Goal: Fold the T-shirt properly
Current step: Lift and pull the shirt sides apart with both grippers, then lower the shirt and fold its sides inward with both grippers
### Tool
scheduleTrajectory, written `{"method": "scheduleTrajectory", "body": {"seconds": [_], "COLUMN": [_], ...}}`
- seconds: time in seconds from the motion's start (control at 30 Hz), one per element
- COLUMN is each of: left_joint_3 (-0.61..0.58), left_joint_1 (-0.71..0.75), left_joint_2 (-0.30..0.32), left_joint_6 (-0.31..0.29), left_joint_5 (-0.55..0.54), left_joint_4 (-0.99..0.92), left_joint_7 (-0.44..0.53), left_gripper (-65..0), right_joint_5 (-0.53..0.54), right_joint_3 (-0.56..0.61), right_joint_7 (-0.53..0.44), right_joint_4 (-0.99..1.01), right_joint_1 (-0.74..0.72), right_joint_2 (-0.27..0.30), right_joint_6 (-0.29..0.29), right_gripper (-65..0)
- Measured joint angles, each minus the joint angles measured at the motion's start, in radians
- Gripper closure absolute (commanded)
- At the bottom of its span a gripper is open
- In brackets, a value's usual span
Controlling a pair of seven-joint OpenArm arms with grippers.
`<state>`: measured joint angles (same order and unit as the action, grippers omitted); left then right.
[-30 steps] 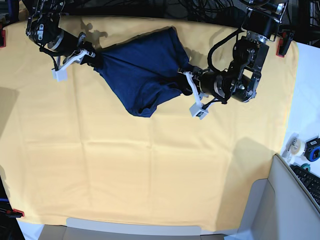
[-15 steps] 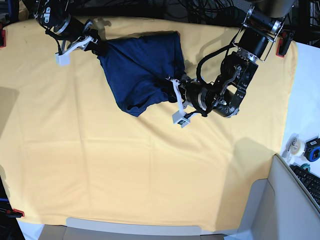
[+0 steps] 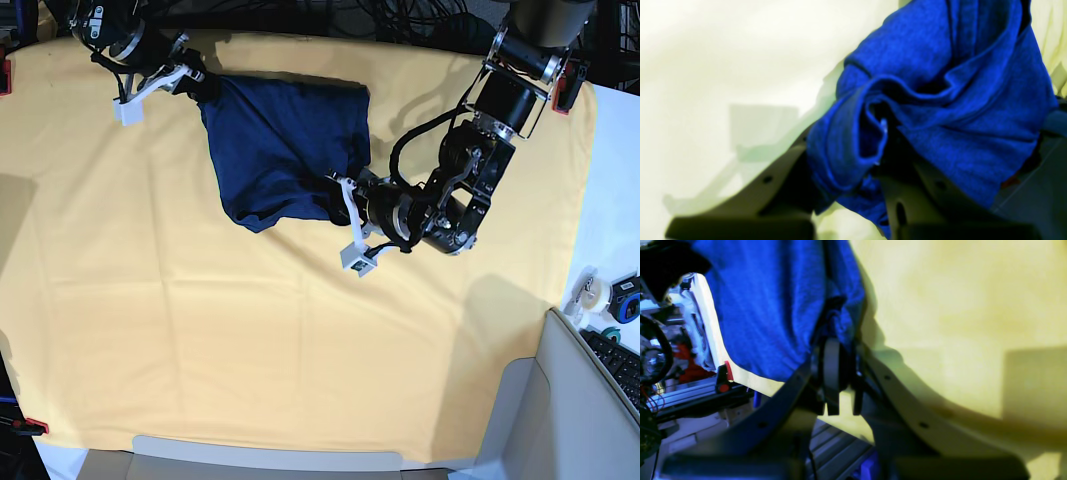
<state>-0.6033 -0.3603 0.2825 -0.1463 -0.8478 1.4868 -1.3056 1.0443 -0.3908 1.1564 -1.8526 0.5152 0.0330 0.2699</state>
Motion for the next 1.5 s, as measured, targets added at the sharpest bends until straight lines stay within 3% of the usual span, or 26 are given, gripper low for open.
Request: {"method": "scheduleTrajectory", "body": {"seconds": [0.23, 0.43, 0.57, 0.77, 0.93, 1.27, 1.5], "left_joint_3": [0.0, 0.0, 0.001, 0.002, 0.087, 0.186, 0.193], "left_joint_1": [0.005, 0.005, 0.005, 0.005, 0.011, 0.022, 0.022], "left_joint_2": [0.001, 0.001, 0.005, 0.006, 0.005, 0.006, 0.005], "left_joint_6": [0.0, 0.0, 0.0, 0.0, 0.003, 0.003, 0.003], "left_joint_5": [0.0, 0.0, 0.001, 0.083, 0.138, 0.137, 0.137], "left_joint_4": [-0.001, -0.001, -0.001, -0.001, -0.001, -0.001, -0.001], "left_joint_7": [0.001, 0.004, 0.054, 0.077, 0.077, 0.08, 0.077], "left_gripper": [-1.3, -19.2, -23.7, -25.3, -25.4, -25.4, -25.3], "right_joint_5": [-0.051, -0.103, -0.101, -0.104, -0.124, -0.126, -0.121], "right_joint_3": [0.0, -0.004, -0.003, -0.004, -0.004, -0.006, -0.023], "right_joint_7": [-0.001, -0.005, -0.005, 0.002, 0.003, 0.011, 0.012], "right_joint_4": [-0.005, -0.006, -0.009, -0.009, -0.009, -0.008, -0.008], "right_joint_1": [0.0, 0.0, 0.0, -0.029, -0.069, -0.105, -0.097], "right_joint_2": [0.0, -0.017, -0.017, -0.014, -0.014, -0.014, 0.003], "right_joint_6": [0.0, 0.002, 0.005, 0.007, 0.003, 0.003, 0.003], "right_gripper": [-3.7, -15.0, -20.3, -24.0, -24.7, -24.7, -24.7]}}
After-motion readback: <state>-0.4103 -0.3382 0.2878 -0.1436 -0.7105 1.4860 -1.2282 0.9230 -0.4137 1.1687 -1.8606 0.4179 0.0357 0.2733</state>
